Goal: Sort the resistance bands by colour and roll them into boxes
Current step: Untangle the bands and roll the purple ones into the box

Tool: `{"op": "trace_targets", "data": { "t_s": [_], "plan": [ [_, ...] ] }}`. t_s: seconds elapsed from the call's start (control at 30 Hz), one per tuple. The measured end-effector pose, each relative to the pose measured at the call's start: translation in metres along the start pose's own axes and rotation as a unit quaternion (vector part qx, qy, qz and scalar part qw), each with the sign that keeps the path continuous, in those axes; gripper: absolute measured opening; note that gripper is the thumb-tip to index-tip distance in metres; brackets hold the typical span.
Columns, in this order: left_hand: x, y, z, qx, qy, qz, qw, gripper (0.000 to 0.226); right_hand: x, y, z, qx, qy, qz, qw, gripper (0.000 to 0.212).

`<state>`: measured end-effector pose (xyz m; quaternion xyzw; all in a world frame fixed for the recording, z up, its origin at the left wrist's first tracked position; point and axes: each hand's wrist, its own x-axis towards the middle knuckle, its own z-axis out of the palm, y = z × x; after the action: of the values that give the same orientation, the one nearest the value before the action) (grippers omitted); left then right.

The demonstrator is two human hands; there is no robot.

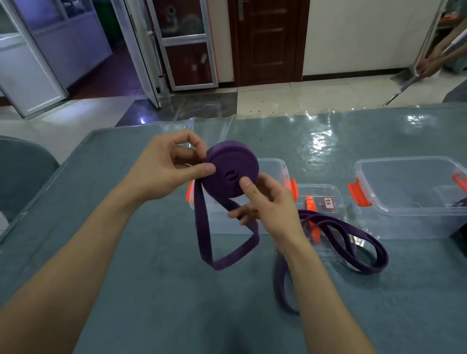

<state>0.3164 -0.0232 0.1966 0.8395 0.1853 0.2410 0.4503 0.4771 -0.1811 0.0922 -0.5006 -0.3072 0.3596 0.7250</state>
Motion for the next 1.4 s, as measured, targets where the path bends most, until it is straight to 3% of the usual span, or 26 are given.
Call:
{"op": "trace_targets", "data": {
  "t_s": [0.07,0.13,0.3,0.4,0.67,0.77,0.9,1.0,1.13,1.23,1.4],
  "plan": [
    [0.002,0.006,-0.011,0.046,-0.047,-0.002,0.998,0.024,0.001,-0.004,-0.008,-0.122,0.007,-0.034,0.992,0.047],
    [0.005,0.012,-0.018,0.101,-0.105,-0.002,0.989,0.024,0.001,-0.008,-0.009,-0.176,0.008,-0.077,0.981,0.049],
    [0.014,0.019,-0.019,0.175,-0.188,-0.005,0.966,0.029,0.001,-0.01,0.001,-0.143,-0.04,-0.056,0.987,0.018],
    [0.017,0.022,-0.022,0.184,-0.214,-0.006,0.959,0.037,-0.001,-0.007,-0.002,-0.102,-0.05,-0.042,0.993,0.017],
    [0.019,0.032,-0.022,0.229,-0.244,-0.009,0.942,0.048,0.0,-0.013,-0.002,-0.12,-0.077,-0.027,0.989,0.024],
    [0.018,0.038,-0.02,0.248,-0.252,-0.011,0.935,0.049,-0.001,-0.013,-0.005,-0.116,-0.093,-0.006,0.989,0.033],
    [0.02,0.044,-0.016,0.274,-0.252,-0.01,0.928,0.048,-0.003,-0.018,-0.001,-0.246,-0.11,-0.035,0.962,0.056],
    [0.024,0.047,-0.017,0.283,-0.271,0.0,0.92,0.044,-0.005,-0.019,0.002,-0.25,-0.112,-0.048,0.961,0.072],
    [0.03,0.042,-0.03,0.179,-0.257,-0.019,0.95,0.042,-0.008,-0.017,0.01,-0.124,-0.093,-0.099,0.983,0.066],
    [0.024,0.025,-0.027,0.009,-0.161,-0.023,0.987,0.044,-0.005,-0.019,0.013,-0.045,-0.046,-0.12,0.991,0.057],
    [0.005,-0.01,-0.007,-0.128,-0.049,-0.025,0.99,0.03,-0.003,-0.024,0.005,0.03,0.036,-0.129,0.991,0.055]
  ]
}}
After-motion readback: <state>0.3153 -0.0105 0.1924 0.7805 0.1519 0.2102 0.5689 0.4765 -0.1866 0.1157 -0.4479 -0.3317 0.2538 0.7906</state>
